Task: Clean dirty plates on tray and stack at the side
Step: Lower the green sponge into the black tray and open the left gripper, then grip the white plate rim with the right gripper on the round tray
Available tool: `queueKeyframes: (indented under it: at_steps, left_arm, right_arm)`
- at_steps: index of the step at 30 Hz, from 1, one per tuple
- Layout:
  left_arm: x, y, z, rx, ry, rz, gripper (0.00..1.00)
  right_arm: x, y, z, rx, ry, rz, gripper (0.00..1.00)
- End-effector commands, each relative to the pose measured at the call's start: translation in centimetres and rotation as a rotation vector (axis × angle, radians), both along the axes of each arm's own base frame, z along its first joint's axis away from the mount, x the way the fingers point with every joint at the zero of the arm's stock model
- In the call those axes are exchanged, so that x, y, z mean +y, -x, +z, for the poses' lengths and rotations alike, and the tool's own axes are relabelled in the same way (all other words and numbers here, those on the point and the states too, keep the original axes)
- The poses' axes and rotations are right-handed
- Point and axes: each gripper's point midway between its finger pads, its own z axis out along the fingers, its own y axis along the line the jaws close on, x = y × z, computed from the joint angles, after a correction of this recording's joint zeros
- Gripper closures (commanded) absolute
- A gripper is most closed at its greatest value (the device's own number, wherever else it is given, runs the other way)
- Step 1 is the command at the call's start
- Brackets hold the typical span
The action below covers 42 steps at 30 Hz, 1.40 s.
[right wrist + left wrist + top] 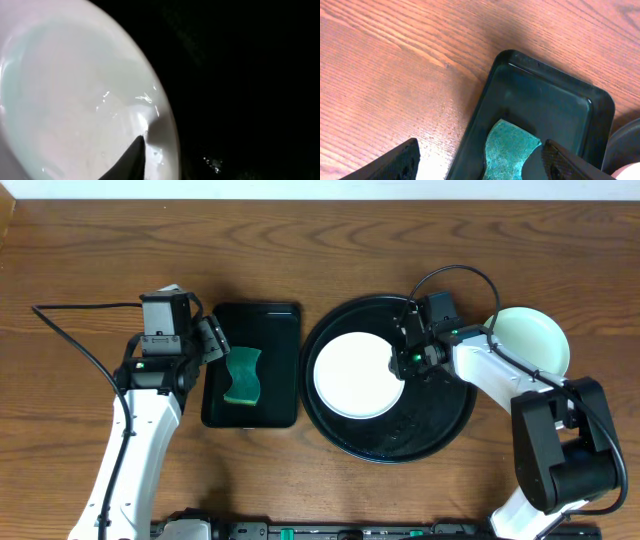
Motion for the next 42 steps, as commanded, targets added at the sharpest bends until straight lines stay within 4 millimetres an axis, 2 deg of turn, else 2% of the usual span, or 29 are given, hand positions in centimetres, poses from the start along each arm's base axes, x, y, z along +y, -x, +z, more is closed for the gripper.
queueKeyframes:
  at_steps: [1,3,5,12,17,26,35,42]
  left_arm:
    - [0.6,-0.4,1.1,-0.028,-0.013,0.033,0.21]
    - [0.6,-0.4,1.1,-0.027,-0.013,0.033,0.21]
    - [0.6,-0.4,1.1,-0.027,-0.013,0.033,0.21]
    - [0.6,-0.4,1.1,-0.027,-0.012,0.033,0.21]
    - [0.6,-0.4,1.1,-0.027,-0.013,0.033,0.21]
    - [0.6,-0.4,1.1,-0.027,-0.013,0.033,0.21]
    - [0.6,-0.4,1.1,-0.027,-0.013,0.033,0.21]
    - [0.6,-0.4,1.1,-0.027,-0.013,0.033,0.21]
  right_arm:
    - [0.6,0.4,-0.3,0.011,-0.003,0.016,0.85]
    - [0.5,0.4,-0.3,0.01,0.0,0.015,0.87]
    - [0.3,0.3,-0.4,0.007,0.011,0.011,0.99]
    - [0.2,0.5,-0.4,0.015,0.011,0.01,0.99]
    - [0.1,0.4,0.9,0.018,-0.044,-0.003,0.99]
    - [-0.9,0.2,2.9,-0.014,-0.052,-0.029,0.99]
    - [-1.5,0.3,5.7,-0.08,-0.039,-0.019,0.99]
    - [-1.9,0.3,6.3,-0.097,-0.02,-0.028,0.99]
